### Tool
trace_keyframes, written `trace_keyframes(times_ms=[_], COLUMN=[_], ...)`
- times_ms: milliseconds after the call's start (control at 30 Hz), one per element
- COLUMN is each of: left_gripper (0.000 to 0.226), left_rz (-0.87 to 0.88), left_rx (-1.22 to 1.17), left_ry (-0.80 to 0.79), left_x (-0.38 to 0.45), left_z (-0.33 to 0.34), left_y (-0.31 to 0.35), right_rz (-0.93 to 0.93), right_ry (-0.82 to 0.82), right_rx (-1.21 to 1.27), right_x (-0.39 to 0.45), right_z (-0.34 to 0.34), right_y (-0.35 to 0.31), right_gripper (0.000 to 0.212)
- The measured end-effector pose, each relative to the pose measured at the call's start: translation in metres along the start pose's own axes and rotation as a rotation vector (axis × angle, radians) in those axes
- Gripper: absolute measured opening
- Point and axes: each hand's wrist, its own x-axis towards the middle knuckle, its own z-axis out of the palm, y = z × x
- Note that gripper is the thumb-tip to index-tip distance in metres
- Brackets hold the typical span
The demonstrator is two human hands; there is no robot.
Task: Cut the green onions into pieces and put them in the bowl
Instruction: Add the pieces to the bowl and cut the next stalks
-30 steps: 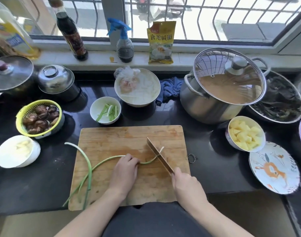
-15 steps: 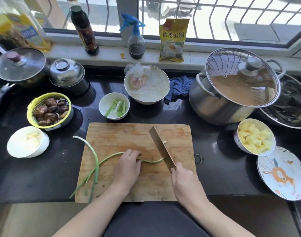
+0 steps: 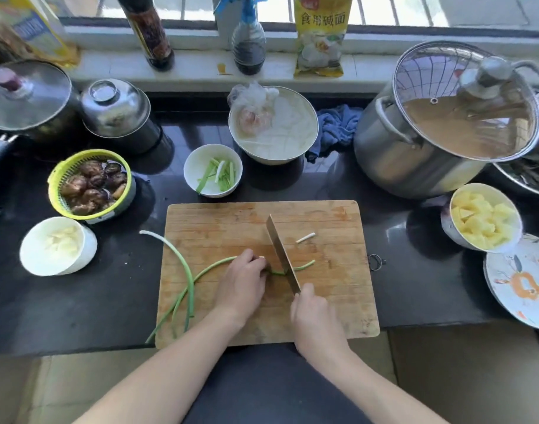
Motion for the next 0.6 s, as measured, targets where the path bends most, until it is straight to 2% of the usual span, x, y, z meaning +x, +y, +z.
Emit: trace_keyframes(times_ms=[133, 233, 300, 367, 467, 600], left_gripper=[0.007, 0.005, 0.002, 0.004, 0.002, 0.006], left_rz=[0.062, 0.052, 0.040, 0.100, 0.196, 0.197], left_rx=[0.071, 0.060, -0.001, -0.026, 0.059, 0.237], left_ry=[-0.032, -0.029, 0.014, 0.018, -0.040, -0.118], left_x=[0.000, -0.006, -0.006, 0.002, 0.017, 0.027], left_z=[-0.005, -0.009, -0.012, -0.008, 0.008, 0.027], left_y=[0.003, 0.002, 0.008, 0.024, 0.059, 0.073], right_rz=[0.060, 0.111, 0.159, 0.211, 0.258, 0.215], right_ry=[-0.015, -0.028, 0.034, 0.124, 0.185, 0.190], right_rx=[0.100, 0.201, 0.291, 0.347, 0.341, 0.301], right_x=[0.024, 0.018, 0.009, 0.006, 0.015, 0.025], right_z=[-0.008, -0.021, -0.033, -0.046, -0.067, -0.088], right_y=[-0.022, -0.006, 0.012, 0.032, 0.062, 0.088], right_gripper=[0.016, 0.020, 0.025, 0.027, 0.024, 0.028])
